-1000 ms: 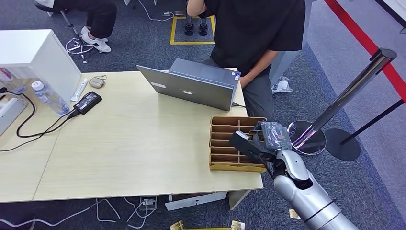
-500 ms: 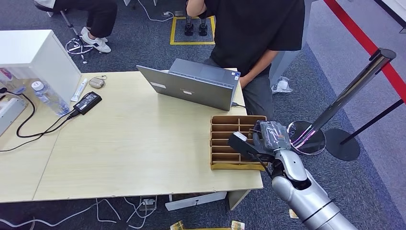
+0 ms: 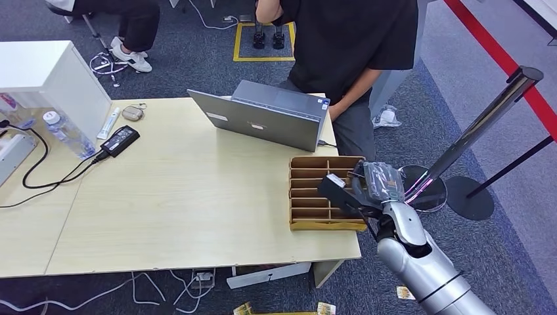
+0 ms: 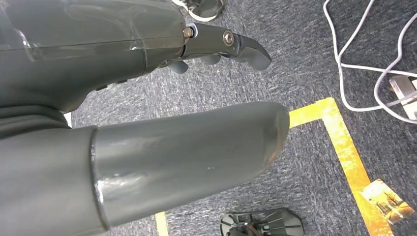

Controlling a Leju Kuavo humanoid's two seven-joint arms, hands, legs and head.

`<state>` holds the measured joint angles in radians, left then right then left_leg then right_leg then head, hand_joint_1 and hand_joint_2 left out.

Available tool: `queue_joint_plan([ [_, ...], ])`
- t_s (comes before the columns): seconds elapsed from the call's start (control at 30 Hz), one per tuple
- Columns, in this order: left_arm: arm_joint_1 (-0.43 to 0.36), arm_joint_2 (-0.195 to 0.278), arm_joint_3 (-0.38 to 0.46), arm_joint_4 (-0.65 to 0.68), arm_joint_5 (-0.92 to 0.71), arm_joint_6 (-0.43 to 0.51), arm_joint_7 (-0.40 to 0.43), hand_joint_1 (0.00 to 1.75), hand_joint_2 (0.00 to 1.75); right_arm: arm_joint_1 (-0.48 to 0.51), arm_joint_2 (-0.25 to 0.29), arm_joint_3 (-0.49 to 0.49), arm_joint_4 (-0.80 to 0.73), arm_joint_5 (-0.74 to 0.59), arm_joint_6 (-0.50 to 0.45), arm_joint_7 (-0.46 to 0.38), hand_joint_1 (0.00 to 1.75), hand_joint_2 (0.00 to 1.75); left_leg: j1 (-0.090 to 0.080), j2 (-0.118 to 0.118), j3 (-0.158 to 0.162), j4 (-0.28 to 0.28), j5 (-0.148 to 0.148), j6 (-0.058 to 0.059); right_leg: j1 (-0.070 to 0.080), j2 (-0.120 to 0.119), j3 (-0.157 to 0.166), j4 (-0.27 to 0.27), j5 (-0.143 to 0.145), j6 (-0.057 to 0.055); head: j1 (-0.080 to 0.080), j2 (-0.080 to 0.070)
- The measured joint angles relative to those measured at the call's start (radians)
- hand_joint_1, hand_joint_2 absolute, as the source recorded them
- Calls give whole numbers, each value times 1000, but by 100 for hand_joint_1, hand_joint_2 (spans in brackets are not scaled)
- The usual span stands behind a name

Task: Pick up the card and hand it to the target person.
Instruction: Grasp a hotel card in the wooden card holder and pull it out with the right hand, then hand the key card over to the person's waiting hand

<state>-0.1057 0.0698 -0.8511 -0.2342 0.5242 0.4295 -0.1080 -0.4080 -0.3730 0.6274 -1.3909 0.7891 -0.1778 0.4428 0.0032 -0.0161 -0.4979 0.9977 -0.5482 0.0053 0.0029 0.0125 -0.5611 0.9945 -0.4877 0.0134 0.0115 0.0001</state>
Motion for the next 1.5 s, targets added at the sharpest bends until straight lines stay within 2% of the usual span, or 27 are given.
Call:
queue_joint_plan([
  [0.23, 0, 0, 0, 0, 3, 0, -2, 0, 0, -20, -33, -29, -81, -36, 51, 24, 172, 175, 0, 0, 0, 0, 0, 0, 0, 0, 0, 0, 0, 0, 0, 0],
  [0.4, 0, 0, -1, 0, 3, -1, -4, 0, 0, -89, -74, -51, -167, -62, 101, 58, 173, 175, 0, 0, 0, 0, 0, 0, 0, 1, 0, 0, 0, 0, 0, 0],
  [0.57, 0, 0, -4, 0, 3, -2, -3, 0, 0, -139, -97, -69, -201, -76, 98, 68, 171, 175, 0, 0, 0, 0, 0, 0, 0, 0, 0, 0, 0, 0, 0, 0],
  [0.8, 0, 0, -13, 0, -5, -2, 3, 0, 0, -146, -105, -98, -196, -100, -10, 52, 175, 175, 0, 0, 0, 0, 0, 0, 0, 0, 0, 0, 0, 0, 0, 0],
  [1.17, -1, -5, -35, 0, -25, -3, 18, 0, 0, -130, -98, -136, -87, -40, -231, -49, 174, 175, 0, 0, 0, 0, 0, 0, 0, 0, 0, 0, 0, 0, 0, 0],
  [1.5, -2, -7, -47, 0, -31, -3, 18, 0, 0, -114, -72, -152, 11, -26, -245, -67, 166, 175, 0, 0, -1, 0, 0, 0, 0, 0, 0, 0, 0, 0, 0, 0],
])
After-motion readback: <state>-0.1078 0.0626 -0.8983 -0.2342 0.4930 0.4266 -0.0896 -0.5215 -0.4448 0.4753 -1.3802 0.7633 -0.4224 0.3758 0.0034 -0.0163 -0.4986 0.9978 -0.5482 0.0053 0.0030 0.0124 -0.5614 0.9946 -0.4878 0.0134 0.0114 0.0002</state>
